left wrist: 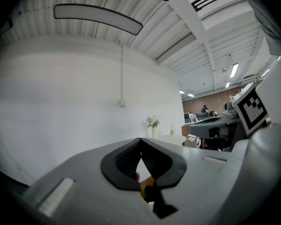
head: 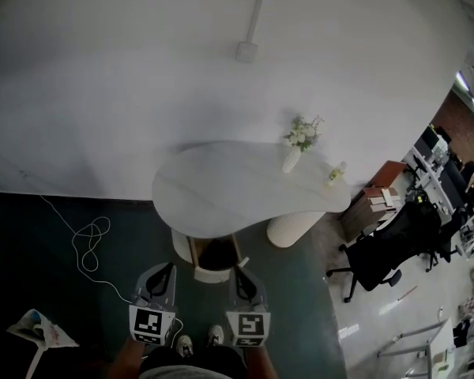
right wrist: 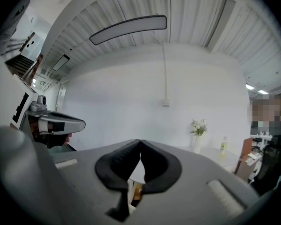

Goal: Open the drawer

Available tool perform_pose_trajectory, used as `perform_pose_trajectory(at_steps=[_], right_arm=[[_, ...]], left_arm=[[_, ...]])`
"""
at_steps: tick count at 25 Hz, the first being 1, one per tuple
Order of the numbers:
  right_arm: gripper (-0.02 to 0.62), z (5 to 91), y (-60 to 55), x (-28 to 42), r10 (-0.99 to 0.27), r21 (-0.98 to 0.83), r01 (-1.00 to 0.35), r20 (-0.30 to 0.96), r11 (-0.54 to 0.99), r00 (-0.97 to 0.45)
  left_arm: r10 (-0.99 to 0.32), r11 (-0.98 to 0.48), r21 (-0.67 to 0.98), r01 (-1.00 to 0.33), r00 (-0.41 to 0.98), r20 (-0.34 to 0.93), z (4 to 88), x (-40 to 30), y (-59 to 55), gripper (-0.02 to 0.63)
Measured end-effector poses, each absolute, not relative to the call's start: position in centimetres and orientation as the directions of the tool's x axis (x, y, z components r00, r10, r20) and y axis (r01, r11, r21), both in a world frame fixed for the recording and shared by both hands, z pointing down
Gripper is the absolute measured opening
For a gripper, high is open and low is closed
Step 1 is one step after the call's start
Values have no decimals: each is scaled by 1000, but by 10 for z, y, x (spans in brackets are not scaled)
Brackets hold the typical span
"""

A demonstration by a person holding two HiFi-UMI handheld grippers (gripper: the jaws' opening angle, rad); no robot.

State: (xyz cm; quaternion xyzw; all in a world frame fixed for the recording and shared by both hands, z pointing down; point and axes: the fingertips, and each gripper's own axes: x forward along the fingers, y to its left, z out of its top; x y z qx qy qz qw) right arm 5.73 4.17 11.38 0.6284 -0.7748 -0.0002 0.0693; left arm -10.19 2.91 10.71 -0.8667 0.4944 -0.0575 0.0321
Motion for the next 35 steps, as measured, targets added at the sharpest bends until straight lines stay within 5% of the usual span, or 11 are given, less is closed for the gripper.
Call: perform_pose_trajectory(at_steps=[35], right_arm=[[5, 119, 49, 60, -979, 106, -978, 115, 178, -166]], left_arm=[[-851, -526, -96, -845, 523, 52, 102, -100, 31, 9]])
